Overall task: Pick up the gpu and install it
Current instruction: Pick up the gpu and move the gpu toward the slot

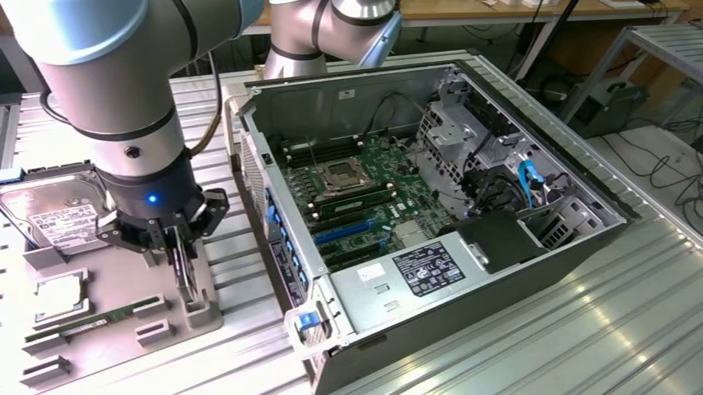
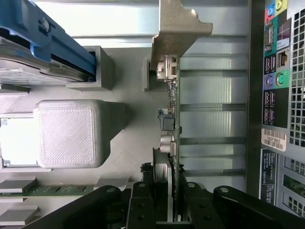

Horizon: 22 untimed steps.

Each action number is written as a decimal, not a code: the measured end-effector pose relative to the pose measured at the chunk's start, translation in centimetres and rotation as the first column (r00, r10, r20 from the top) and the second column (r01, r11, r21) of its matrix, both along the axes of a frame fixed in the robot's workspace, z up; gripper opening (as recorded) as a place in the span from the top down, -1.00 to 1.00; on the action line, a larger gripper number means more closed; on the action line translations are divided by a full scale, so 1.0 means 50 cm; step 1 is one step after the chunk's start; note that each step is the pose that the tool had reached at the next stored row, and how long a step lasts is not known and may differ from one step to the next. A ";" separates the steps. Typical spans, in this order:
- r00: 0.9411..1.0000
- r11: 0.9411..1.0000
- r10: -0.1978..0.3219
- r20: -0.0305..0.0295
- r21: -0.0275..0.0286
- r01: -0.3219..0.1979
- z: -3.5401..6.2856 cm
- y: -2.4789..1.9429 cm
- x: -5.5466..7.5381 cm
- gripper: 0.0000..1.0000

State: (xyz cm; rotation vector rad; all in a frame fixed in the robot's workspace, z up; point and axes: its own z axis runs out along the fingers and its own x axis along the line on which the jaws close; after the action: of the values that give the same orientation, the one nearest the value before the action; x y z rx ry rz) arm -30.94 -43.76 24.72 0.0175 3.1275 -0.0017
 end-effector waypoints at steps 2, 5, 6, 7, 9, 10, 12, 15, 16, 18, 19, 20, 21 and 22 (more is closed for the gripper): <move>1.000 1.000 0.000 0.000 0.000 0.000 0.005 0.0000 0.000 0.44; 1.000 1.000 0.000 0.000 0.000 0.000 0.013 0.0000 0.000 0.44; 1.000 1.000 0.000 0.000 0.000 0.000 0.015 0.0000 0.000 0.44; 1.000 1.000 0.000 0.000 0.000 0.000 0.017 0.0000 0.000 0.44; 1.000 1.000 0.000 0.000 0.000 0.000 0.021 0.0000 0.000 0.44; 1.000 1.000 0.000 0.000 0.000 0.000 0.023 0.0000 0.000 0.44; 1.000 1.000 0.000 0.000 0.000 0.000 0.027 0.0000 0.000 0.44; 1.000 1.000 0.000 0.000 0.000 0.000 0.031 0.0000 0.000 0.44; 1.000 1.000 0.000 0.000 0.000 0.000 0.032 0.0000 0.000 0.44; 1.000 1.000 0.000 0.000 0.000 0.000 0.033 0.0000 0.000 0.44; 1.000 1.000 0.000 0.000 0.000 0.000 0.034 0.0000 0.000 0.44; 1.000 1.000 0.000 0.000 0.000 0.000 0.035 0.0000 0.000 0.44; 1.000 1.000 0.000 0.000 0.000 0.000 0.036 0.0000 0.000 0.44; 1.000 1.000 0.000 0.000 0.000 0.000 0.037 0.0000 0.000 0.44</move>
State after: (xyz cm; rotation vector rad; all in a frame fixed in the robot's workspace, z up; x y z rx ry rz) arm -30.94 -43.76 26.59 0.0176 3.1276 -0.0019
